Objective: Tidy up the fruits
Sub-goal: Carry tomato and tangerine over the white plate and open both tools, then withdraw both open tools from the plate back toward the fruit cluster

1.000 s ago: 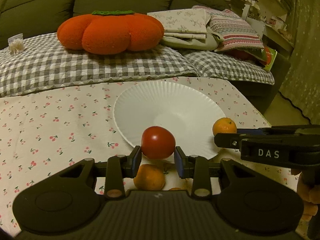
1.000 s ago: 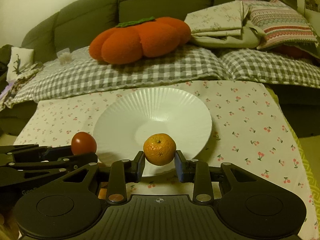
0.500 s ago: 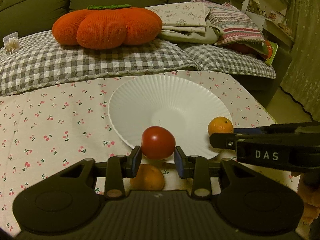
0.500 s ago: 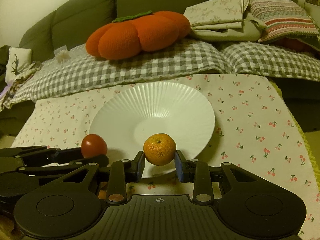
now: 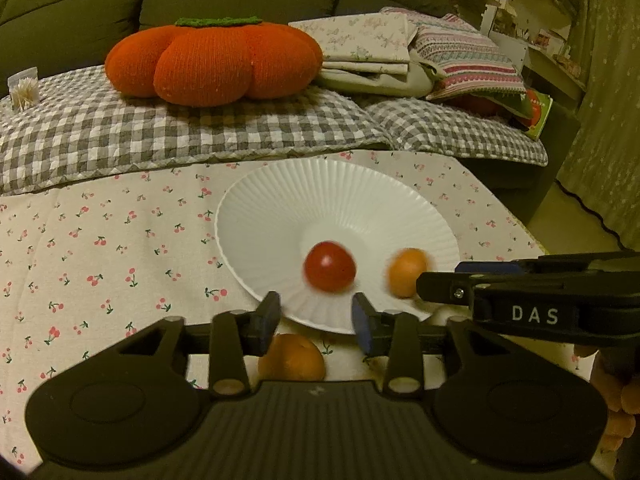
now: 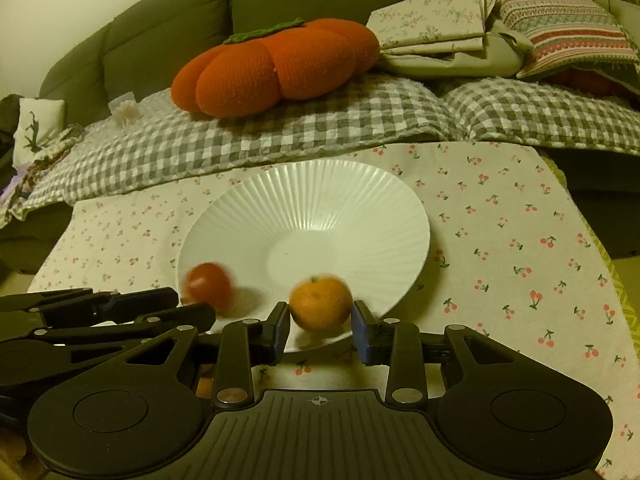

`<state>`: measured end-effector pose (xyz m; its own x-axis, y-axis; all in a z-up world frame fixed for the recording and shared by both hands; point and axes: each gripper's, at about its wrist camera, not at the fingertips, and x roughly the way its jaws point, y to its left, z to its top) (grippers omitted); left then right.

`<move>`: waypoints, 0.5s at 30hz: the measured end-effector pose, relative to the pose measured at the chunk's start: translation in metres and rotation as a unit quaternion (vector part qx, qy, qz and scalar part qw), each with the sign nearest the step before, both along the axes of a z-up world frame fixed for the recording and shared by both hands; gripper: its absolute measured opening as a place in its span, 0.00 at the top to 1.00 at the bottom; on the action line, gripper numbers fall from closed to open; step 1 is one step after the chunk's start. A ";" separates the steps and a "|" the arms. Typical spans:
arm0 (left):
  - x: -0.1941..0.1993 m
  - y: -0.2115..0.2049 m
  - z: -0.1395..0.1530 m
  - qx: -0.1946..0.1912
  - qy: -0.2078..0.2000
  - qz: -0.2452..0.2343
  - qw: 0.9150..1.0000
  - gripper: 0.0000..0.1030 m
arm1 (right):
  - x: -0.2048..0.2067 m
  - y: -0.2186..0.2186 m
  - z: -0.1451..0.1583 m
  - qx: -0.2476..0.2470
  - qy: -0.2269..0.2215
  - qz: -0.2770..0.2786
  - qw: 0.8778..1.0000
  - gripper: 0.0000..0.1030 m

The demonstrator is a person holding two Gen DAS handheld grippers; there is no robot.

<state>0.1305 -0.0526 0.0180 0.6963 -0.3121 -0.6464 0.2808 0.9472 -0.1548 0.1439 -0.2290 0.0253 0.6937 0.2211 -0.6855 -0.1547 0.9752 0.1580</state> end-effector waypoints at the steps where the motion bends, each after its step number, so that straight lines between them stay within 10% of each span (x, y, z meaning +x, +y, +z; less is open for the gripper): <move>1: -0.001 0.001 0.001 -0.001 -0.002 0.000 1.000 0.53 | -0.001 0.000 0.001 0.000 -0.002 0.000 1.000 0.64; 15: -0.031 0.017 0.010 0.005 0.003 0.001 1.000 0.29 | -0.022 -0.009 0.014 0.001 -0.019 0.000 1.000 0.34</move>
